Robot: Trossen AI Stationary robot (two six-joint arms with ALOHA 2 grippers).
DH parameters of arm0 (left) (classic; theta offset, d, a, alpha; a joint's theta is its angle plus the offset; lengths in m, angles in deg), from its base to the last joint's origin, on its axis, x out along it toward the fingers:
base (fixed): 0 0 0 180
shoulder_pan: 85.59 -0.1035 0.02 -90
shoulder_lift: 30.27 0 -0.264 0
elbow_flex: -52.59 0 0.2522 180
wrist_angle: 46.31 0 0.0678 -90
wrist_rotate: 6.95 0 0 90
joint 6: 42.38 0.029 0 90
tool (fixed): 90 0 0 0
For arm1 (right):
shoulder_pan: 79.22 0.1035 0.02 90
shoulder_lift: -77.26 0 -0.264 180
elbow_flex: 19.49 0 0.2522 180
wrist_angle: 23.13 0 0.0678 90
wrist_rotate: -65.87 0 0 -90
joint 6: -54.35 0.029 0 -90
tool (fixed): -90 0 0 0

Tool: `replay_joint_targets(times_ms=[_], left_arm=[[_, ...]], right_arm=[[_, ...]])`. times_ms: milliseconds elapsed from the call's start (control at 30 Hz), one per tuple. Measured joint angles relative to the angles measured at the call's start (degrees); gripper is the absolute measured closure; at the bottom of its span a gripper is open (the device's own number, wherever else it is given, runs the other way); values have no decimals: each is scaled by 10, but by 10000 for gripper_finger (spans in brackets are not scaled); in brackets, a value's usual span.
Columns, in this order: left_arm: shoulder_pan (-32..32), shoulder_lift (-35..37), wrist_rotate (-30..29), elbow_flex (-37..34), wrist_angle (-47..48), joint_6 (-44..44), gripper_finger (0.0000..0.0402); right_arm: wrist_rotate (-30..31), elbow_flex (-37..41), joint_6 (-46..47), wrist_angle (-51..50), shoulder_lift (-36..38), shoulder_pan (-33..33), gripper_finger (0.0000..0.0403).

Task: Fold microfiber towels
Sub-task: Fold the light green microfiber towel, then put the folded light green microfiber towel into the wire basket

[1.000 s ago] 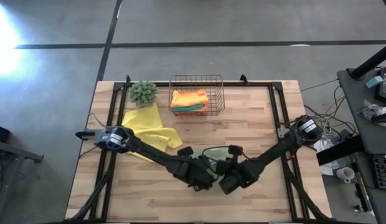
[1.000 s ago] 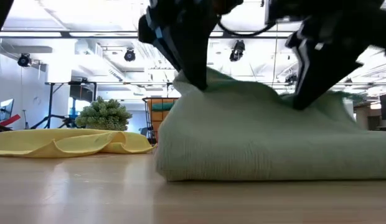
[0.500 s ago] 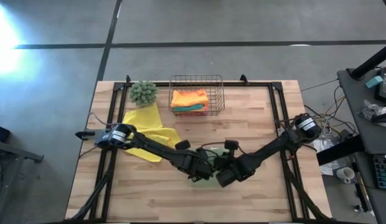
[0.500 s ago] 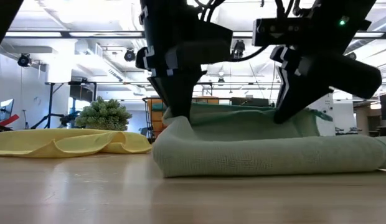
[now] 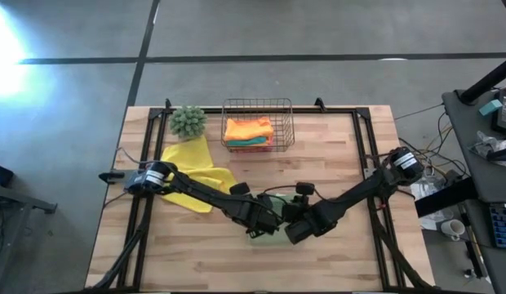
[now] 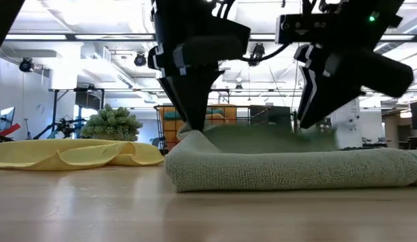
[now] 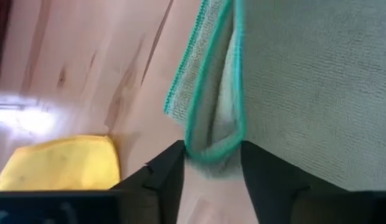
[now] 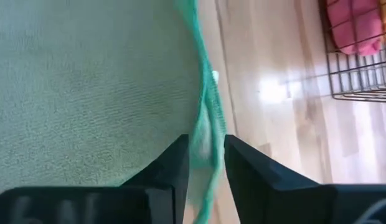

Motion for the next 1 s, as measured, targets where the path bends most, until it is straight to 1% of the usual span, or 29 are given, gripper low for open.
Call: replay_joint_targets(times_ms=[133,233,333,433,500,600,700,767,833,1000], left_arm=[[-6,24,30,6,43,8,233],[-3,55,36,8,52,15,227],[14,88,32,6,38,13,226],[47,106,17,6,10,13,226],[72,108,1,6,-19,16,226],[112,100,-28,4,-63,45,226],[148,81,-65,4,-100,57,226],[166,66,-85,4,-124,59,226],[176,48,-89,4,-134,64,226],[184,5,-74,6,-134,70,226]], right_arm=[[-22,0,2,-16,44,0,303],[-44,0,11,-46,90,6,305],[-95,2,40,-75,142,17,308],[-130,20,67,-66,197,42,313],[-135,36,69,-44,229,71,319],[-134,70,82,-4,266,123,328],[-121,107,105,52,289,180,336],[-118,130,104,101,292,212,339],[-109,154,103,148,289,238,339],[-99,190,102,239,260,253,318]])
